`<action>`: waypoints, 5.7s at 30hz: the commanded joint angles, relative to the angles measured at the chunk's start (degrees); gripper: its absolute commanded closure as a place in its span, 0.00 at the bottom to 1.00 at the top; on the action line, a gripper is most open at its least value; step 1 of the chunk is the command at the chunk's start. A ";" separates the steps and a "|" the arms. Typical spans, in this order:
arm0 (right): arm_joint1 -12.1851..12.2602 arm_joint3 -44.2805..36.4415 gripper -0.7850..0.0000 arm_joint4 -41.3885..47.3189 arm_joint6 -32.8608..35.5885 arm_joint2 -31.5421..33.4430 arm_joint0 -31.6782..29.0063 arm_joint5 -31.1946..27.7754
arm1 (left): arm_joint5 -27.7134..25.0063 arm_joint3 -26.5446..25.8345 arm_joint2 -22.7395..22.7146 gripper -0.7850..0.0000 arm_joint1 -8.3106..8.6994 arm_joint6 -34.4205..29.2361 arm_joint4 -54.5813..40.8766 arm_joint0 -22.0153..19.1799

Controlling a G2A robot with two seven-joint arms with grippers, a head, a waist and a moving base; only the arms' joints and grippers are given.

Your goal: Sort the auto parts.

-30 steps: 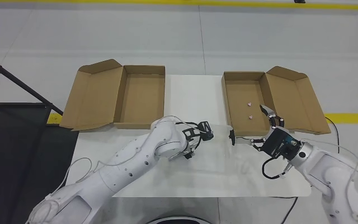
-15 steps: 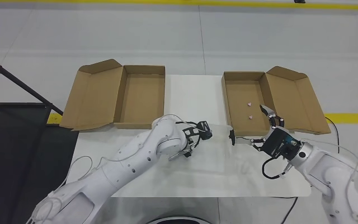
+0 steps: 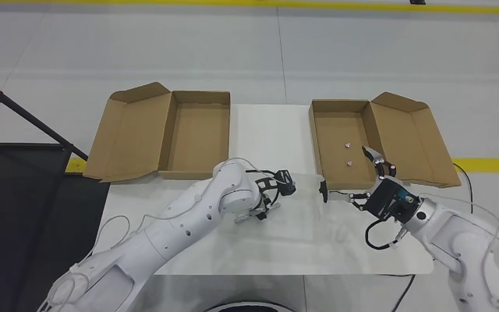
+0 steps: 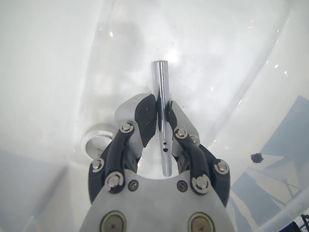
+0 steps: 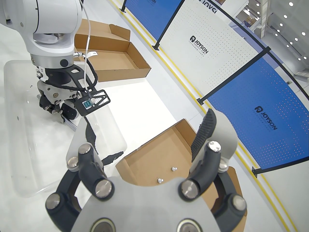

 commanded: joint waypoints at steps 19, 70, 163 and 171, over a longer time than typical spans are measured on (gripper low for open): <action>0.00 0.00 0.00 0.00 0.00 0.00 0.00 0.00 | -3.18 -16.12 -16.22 1.00 4.97 4.61 -2.57 7.68; 0.00 0.00 0.00 0.00 0.00 0.00 0.00 0.00 | 6.44 -7.06 -43.77 1.00 10.08 23.11 -7.00 12.59; 0.00 0.00 0.00 0.00 0.00 0.00 0.00 0.00 | -0.73 -2.34 -5.67 0.58 4.51 -4.40 -4.98 -4.16; 0.00 0.00 0.00 0.00 0.00 0.00 0.00 0.00 | 0.57 -0.33 -4.46 0.58 4.19 -2.60 -1.93 -4.22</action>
